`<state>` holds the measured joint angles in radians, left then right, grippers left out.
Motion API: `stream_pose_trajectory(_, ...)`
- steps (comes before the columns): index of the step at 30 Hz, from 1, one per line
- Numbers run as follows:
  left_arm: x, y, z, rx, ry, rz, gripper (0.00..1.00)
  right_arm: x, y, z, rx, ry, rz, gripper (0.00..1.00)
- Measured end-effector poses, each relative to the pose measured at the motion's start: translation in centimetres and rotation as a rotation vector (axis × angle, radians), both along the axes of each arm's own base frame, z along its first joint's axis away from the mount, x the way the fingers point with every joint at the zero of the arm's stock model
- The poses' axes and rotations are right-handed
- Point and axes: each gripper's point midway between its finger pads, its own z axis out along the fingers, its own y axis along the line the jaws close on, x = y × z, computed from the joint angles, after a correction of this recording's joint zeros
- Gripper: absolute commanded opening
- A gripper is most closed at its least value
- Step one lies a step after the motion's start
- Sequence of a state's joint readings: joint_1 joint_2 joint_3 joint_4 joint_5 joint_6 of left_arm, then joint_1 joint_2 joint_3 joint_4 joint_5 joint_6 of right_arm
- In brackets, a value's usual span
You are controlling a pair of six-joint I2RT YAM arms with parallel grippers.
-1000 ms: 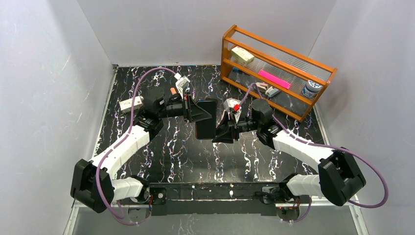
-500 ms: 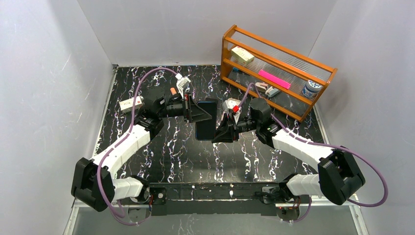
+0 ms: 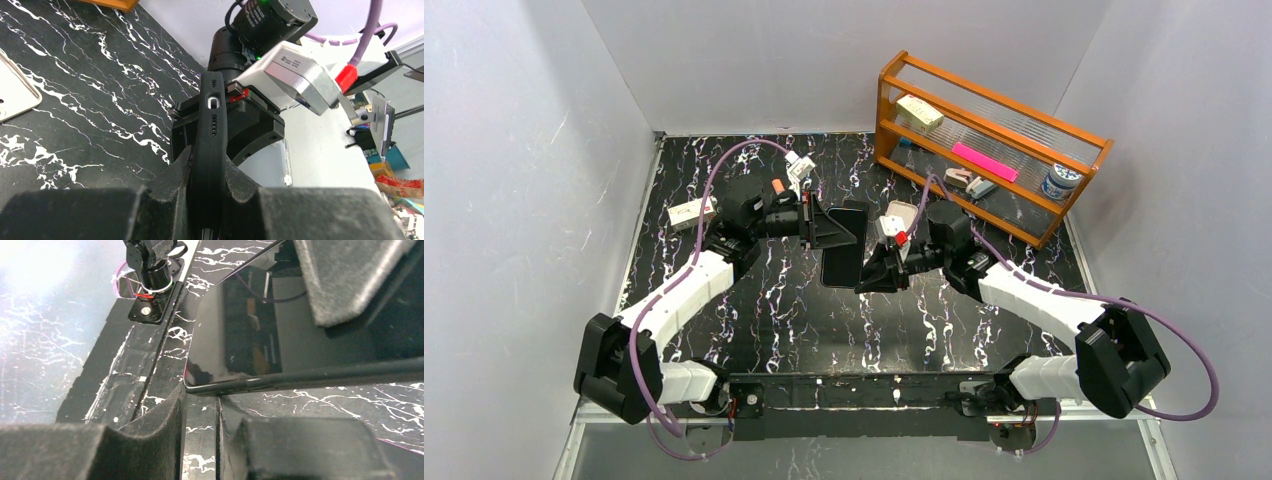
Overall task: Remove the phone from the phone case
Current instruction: Remove the phone case from the phone.
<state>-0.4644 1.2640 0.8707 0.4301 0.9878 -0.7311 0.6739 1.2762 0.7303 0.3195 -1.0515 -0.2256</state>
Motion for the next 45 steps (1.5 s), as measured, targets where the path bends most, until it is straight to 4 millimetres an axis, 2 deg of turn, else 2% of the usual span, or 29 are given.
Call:
stream_pose_trajectory(10, 0.9, 0.1, 0.2, -0.007, 0.051, 0.051, 0.00, 1.2, 0.8, -0.2, -0.015, -0.119, -0.052, 0.01)
stream_pose_trajectory(14, 1.1, 0.1, 0.4, -0.015, 0.061, 0.067, 0.00, 2.4, 1.0, -0.1, -0.015, -0.146, -0.116, 0.01)
stream_pose_trajectory(17, 0.4, -0.3, 0.3, -0.011, 0.069, 0.041, 0.00, 3.9, 1.2, 0.6, 0.006, -0.179, -0.186, 0.13)
stream_pose_trajectory(20, -0.1, -0.3, -0.2, 0.021, 0.054, 0.027, 0.00, 4.4, 1.0, 0.9, 0.020, -0.181, -0.235, 0.26)
stream_pose_trajectory(23, -0.2, -0.2, -0.5, 0.056, 0.009, 0.024, 0.00, 3.6, 0.3, 0.4, 0.029, -0.167, -0.247, 0.39)
stream_pose_trajectory(28, -0.3, 0.2, 0.4, 0.057, -0.086, 0.035, 0.00, 1.7, -0.5, 0.0, 0.036, -0.116, -0.213, 0.50)
stream_pose_trajectory(35, -0.4, 0.2, 2.3, 0.005, -0.174, 0.039, 0.00, 0.3, -0.4, 0.5, 0.074, -0.051, -0.163, 0.53)
stream_pose_trajectory(42, -0.6, 0.3, 1.8, 0.006, -0.170, 0.033, 0.00, 0.0, 0.1, 1.6, 0.124, -0.018, -0.131, 0.49)
stream_pose_trajectory(45, -0.6, 0.3, 1.5, 0.007, -0.166, 0.032, 0.00, -0.3, 0.2, 2.0, 0.138, -0.016, -0.117, 0.43)
